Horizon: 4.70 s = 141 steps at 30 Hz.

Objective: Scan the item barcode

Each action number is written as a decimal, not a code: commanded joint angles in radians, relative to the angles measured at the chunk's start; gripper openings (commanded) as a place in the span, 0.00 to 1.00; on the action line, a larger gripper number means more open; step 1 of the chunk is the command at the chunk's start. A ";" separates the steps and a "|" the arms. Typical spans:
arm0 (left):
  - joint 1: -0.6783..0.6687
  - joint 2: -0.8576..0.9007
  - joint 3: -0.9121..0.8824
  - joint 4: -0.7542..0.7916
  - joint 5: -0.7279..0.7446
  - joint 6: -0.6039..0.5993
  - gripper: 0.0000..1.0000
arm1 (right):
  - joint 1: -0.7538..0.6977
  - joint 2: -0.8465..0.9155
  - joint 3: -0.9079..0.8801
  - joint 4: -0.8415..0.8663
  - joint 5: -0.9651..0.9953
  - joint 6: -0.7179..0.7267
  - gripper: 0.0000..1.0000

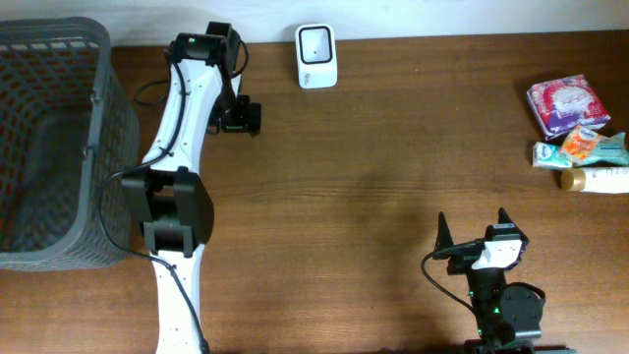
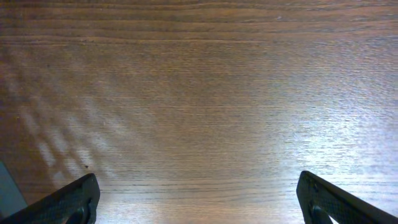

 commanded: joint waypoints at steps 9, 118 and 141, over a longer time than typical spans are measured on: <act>-0.237 -0.546 -0.317 0.319 -0.006 0.163 0.99 | -0.008 -0.011 -0.009 -0.003 0.009 0.001 0.99; 0.146 -2.411 -2.364 1.413 0.059 0.122 0.99 | -0.008 -0.011 -0.009 -0.003 0.009 0.001 0.99; 0.171 -2.411 -2.364 1.416 0.040 0.103 0.99 | -0.008 -0.011 -0.009 -0.003 0.009 0.002 0.99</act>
